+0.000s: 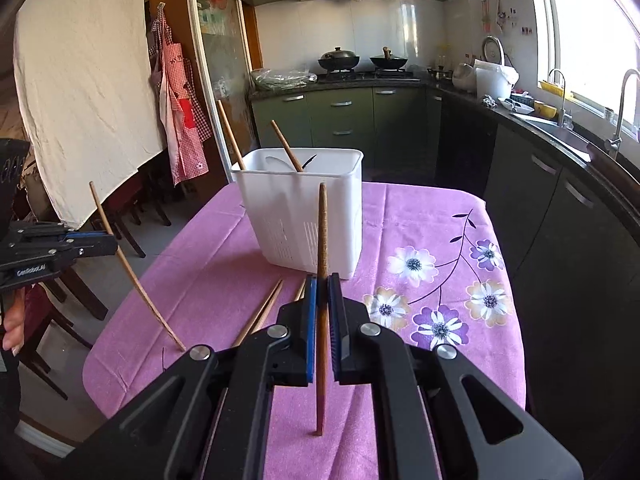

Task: Organize utensils
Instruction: 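Close the right gripper on a wooden chopstick and lift it upright while the left gripper holds its chopstick, then lower the left gripper's chopstick into the caddy and open while the right gripper carries its chopstick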

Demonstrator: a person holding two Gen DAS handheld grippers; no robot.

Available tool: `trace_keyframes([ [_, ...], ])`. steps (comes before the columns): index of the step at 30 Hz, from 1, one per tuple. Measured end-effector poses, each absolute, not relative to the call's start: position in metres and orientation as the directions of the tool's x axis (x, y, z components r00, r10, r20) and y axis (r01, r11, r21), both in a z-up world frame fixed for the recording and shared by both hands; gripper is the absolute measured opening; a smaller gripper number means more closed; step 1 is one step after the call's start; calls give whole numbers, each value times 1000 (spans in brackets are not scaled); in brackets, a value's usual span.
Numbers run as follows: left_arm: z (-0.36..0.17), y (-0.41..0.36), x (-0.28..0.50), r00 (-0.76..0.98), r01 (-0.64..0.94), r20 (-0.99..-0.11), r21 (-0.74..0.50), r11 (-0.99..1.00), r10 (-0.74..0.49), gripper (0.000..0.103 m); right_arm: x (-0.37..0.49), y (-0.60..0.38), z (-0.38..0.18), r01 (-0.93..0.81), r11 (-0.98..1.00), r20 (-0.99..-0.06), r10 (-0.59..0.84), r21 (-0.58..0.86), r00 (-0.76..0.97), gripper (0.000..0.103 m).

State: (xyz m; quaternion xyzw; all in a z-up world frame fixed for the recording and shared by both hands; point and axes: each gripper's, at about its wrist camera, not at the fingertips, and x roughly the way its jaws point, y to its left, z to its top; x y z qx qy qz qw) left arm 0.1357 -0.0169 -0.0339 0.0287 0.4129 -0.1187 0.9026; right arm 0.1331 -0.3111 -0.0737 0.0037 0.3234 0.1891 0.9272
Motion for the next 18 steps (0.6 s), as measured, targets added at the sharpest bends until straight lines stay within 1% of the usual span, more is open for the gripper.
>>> trace_keyframes([
  [7, -32, -18, 134, 629, 243, -753, -43, 969, -192, 6, 89, -325, -78, -332, 929, -522, 367, 163, 770, 7],
  [12, -32, -21, 135, 628, 251, -755, -34, 967, -189, 6, 81, -330, -74, -313, 937, -456, 350, 156, 819, 7],
  [18, -32, -28, 135, 624, 260, -758, -29, 965, -191, 6, 87, -332, -76, -303, 945, -444, 327, 127, 834, 7],
])
